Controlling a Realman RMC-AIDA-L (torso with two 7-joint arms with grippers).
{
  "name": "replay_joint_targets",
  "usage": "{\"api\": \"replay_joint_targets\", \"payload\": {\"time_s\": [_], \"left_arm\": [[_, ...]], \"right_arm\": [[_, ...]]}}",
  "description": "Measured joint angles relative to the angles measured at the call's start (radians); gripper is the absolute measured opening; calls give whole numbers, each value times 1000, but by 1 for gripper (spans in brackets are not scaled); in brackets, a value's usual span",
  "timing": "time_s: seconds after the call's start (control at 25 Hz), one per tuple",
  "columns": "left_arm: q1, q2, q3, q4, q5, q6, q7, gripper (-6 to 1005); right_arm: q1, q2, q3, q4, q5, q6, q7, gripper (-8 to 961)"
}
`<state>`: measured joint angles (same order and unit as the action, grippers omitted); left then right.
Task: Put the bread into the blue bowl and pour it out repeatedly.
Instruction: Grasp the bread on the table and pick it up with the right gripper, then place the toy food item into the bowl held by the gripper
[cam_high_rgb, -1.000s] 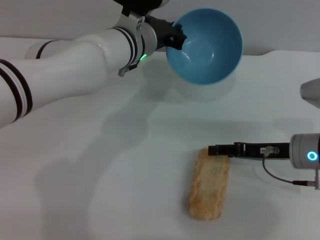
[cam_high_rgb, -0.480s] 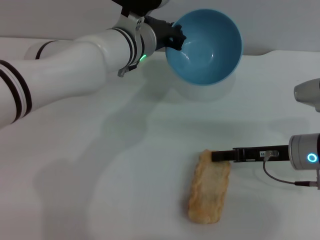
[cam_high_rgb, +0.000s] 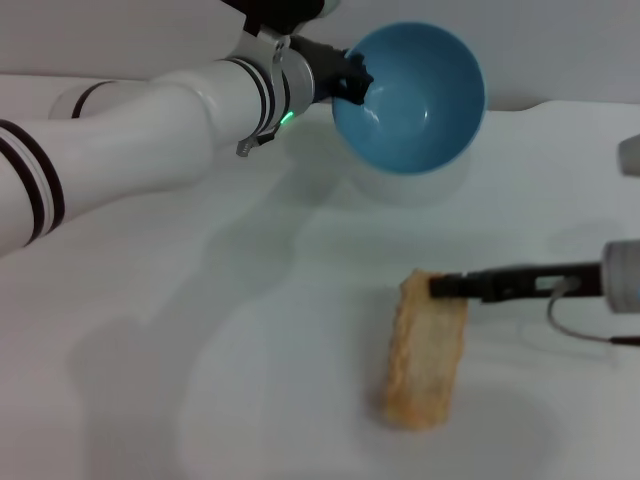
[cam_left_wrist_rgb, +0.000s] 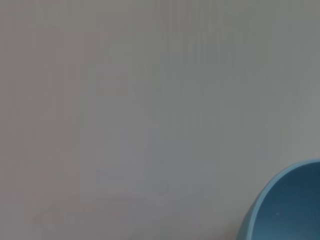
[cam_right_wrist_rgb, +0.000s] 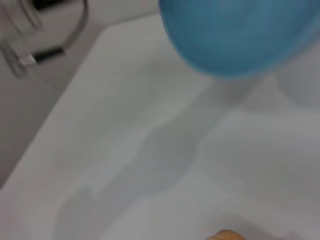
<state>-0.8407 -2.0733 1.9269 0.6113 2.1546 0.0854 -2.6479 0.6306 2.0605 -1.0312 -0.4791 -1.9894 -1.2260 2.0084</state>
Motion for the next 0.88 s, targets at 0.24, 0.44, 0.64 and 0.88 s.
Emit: {"api": "replay_joint_targets", "payload": {"time_s": [0.24,0.44,0.64,0.88], "left_arm": [[-35,8,-70,-12,-10,181,-23,-2],[-59,9,-97,-27,-10,318,-24,-2],[-61,6,-102,-20,-25,432,-24,-2],[-62,1,-91,3,-85,508,-17,-2]], "right_arm": [[-64,-7,133,-297,-70,-172,51,244],[-64,-14,264,-496,-122,-280,90,205],[-54,-19,336,-583,-127,-294,111,149],[-35,0,328,-513,-119,-201,99,102]]}}
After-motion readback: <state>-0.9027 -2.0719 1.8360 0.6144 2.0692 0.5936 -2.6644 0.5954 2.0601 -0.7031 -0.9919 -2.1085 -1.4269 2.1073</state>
